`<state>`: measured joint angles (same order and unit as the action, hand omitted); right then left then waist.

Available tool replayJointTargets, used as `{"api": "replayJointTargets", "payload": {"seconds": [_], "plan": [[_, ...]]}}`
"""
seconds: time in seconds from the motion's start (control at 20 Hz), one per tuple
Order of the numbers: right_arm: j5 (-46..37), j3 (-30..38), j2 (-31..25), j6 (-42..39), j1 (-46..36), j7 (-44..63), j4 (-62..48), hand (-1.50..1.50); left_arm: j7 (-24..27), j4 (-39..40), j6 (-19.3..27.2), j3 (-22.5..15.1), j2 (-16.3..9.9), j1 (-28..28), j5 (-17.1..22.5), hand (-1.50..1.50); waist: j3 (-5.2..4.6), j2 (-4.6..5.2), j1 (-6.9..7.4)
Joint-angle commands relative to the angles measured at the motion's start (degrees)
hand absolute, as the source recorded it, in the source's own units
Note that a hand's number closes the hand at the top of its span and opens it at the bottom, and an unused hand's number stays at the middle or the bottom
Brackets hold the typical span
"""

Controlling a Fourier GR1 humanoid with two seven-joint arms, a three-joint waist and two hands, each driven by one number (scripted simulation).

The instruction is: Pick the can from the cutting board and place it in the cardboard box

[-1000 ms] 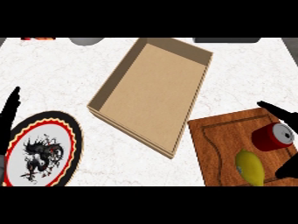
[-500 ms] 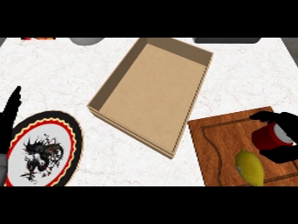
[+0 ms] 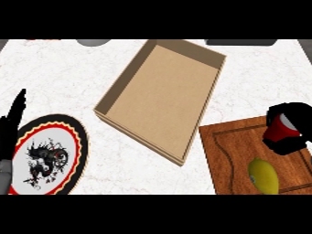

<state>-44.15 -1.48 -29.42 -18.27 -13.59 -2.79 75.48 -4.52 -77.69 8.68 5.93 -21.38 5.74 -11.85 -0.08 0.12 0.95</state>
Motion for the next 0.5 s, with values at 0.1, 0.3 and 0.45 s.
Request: {"api": "replayJointTargets", "payload": {"seconds": [0.1, 0.3, 0.45], "plan": [[-2.69, -3.61, -4.78, 1.18, -11.61, -18.52, -12.5, 1.5, -0.11, 0.65, -2.36, 0.03, -1.12, 2.27, 0.61, 0.0, 0.24, 0.81, 2.05], [-5.91, -1.26, -3.22, 12.18, -15.99, -23.86, -21.01, 1.5, -1.38, -1.02, -1.84, 0.84, -0.69, 0.71, 0.55, 0.0, 0.17, 0.23, 0.47], [-5.82, 1.26, -4.45, 12.61, -23.04, -23.18, -22.83, 1.5, 2.7, 1.72, -2.24, 2.7, -1.05, 0.08, 1.74, 0.0, 0.11, 0.24, 0.47]]}}
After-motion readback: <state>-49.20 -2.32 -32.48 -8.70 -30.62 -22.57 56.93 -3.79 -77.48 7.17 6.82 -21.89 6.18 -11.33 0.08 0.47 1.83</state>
